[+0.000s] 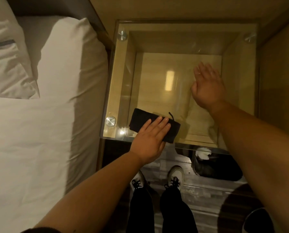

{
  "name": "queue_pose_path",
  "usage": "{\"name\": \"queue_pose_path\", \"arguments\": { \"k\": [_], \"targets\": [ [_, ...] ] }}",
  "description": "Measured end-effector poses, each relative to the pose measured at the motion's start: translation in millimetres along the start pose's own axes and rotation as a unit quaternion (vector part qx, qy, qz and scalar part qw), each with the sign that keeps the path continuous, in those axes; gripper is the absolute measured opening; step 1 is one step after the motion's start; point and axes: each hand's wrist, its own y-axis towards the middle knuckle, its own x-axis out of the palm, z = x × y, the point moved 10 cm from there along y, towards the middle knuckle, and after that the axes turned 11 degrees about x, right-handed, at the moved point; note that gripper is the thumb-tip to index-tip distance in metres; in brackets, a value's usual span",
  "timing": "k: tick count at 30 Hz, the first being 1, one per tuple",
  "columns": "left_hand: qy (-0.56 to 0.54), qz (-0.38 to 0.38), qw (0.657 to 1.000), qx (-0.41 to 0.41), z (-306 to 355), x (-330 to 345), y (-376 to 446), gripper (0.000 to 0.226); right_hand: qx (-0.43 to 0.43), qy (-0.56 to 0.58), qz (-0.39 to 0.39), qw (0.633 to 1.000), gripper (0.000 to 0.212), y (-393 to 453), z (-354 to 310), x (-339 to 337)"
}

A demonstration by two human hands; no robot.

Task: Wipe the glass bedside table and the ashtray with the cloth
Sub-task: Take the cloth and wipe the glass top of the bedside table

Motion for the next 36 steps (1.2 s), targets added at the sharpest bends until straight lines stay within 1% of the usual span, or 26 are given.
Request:
{"name": "queue_pose_path", "arguments": {
  "k": [7, 14, 20, 23, 27, 29, 31, 32, 33, 34, 36],
  "targets": [
    [0.005, 0.004, 1.000, 0.002, 13.9, 14.9, -26.7, 0.059, 0.001, -0.001, -0.001, 1.000, 0.061, -0.2, 1.7, 2.2],
    [-0.002, 0.016, 1.000, 0.001, 17.3, 16.6, -32.9, 0.057, 0.000, 0.006, -0.003, 1.000, 0.061, -2.4, 0.5, 1.8],
    [-0.015, 0.012, 1.000, 0.000, 20.2, 13.4, -35.6, 0.055, 0.006, 0.006, -0.018, 1.000, 0.062, -1.7, 2.5, 3.3],
    [-0.018, 0.020, 1.000, 0.003, 22.8, 10.9, -39.5, 0.053, 0.018, 0.022, -0.021, 0.999, 0.062, -5.5, 3.0, 1.7],
    [-0.063, 0.043, 0.997, -0.004, 28.5, 2.5, -48.8, 0.046, 0.019, 0.027, -0.028, 0.999, 0.059, -20.4, 13.6, 1.8],
    [-0.117, 0.052, 0.991, -0.035, 28.9, -4.8, -52.3, 0.043, 0.011, 0.018, -0.040, 0.999, 0.060, -27.6, 21.2, 4.2],
    [-0.220, 0.049, 0.969, -0.105, 22.5, -11.6, -53.4, 0.031, 0.028, 0.005, -0.051, 0.998, 0.061, -31.9, 36.8, 3.8],
    [-0.287, 0.038, 0.946, -0.148, 18.6, -11.0, -54.2, 0.027, 0.050, 0.000, -0.056, 0.997, 0.062, -33.5, 48.1, 3.0],
    [-0.366, 0.026, 0.910, -0.192, 14.6, -8.2, -55.1, 0.026, 0.075, -0.005, -0.059, 0.995, 0.063, -35.1, 59.6, 2.2],
    [-0.448, 0.027, 0.864, -0.230, 11.3, -7.0, -54.9, 0.028, 0.095, -0.013, -0.061, 0.993, 0.064, -36.7, 68.6, 1.5],
    [-0.565, 0.058, 0.772, -0.286, 2.6, -13.2, -46.2, 0.029, 0.105, -0.024, -0.063, 0.992, 0.065, -39.0, 74.5, 0.9]
  ]
}}
